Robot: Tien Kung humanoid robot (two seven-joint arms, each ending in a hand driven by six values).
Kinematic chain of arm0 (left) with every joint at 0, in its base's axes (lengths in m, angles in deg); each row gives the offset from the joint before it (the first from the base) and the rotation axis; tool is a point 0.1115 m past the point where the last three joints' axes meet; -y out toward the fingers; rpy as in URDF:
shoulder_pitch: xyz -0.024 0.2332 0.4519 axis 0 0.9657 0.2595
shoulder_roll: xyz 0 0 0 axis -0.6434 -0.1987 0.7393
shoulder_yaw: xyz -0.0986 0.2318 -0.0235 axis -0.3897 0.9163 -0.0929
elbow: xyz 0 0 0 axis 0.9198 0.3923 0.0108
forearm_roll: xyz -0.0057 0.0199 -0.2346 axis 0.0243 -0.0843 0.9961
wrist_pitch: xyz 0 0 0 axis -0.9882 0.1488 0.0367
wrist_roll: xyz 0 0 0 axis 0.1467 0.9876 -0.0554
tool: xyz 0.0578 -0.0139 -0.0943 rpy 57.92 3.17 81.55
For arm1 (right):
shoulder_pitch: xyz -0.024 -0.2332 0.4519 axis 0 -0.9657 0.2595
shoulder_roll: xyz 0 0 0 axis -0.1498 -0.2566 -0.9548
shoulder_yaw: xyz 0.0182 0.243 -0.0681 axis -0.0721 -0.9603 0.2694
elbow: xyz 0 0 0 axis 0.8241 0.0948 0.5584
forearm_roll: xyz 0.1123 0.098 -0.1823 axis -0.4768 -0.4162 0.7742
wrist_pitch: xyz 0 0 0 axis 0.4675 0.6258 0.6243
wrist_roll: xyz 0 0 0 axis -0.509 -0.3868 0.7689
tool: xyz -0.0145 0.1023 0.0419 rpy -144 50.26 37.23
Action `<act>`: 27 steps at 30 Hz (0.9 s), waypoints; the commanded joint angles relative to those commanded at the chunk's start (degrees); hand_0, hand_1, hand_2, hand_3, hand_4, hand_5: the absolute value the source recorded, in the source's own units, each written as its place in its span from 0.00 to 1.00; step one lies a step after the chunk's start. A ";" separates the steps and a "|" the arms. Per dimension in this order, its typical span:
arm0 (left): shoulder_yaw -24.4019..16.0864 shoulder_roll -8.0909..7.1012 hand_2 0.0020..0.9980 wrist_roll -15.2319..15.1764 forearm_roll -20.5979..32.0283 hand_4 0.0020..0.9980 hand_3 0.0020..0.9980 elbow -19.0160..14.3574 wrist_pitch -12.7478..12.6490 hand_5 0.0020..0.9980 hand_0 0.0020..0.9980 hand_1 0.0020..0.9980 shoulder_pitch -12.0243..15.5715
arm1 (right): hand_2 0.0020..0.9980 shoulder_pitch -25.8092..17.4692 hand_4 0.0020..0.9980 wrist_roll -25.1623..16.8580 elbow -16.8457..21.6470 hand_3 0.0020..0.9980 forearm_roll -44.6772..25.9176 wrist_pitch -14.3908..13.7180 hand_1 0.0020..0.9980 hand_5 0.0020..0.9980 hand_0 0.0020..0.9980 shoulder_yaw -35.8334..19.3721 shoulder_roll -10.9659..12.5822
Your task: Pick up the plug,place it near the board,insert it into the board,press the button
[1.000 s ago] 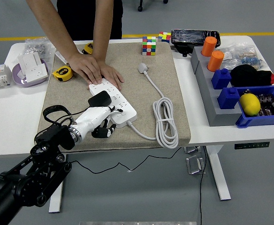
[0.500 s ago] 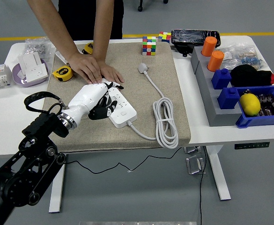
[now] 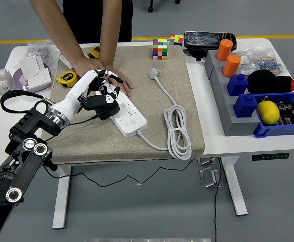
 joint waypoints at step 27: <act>2.41 -0.90 0.97 -1.01 3.63 1.00 0.99 17.66 -2.68 0.41 0.98 1.00 -10.97 | 0.75 0.43 1.00 -0.01 0.02 0.78 -0.17 -0.04 0.77 1.00 0.81 0.04 0.03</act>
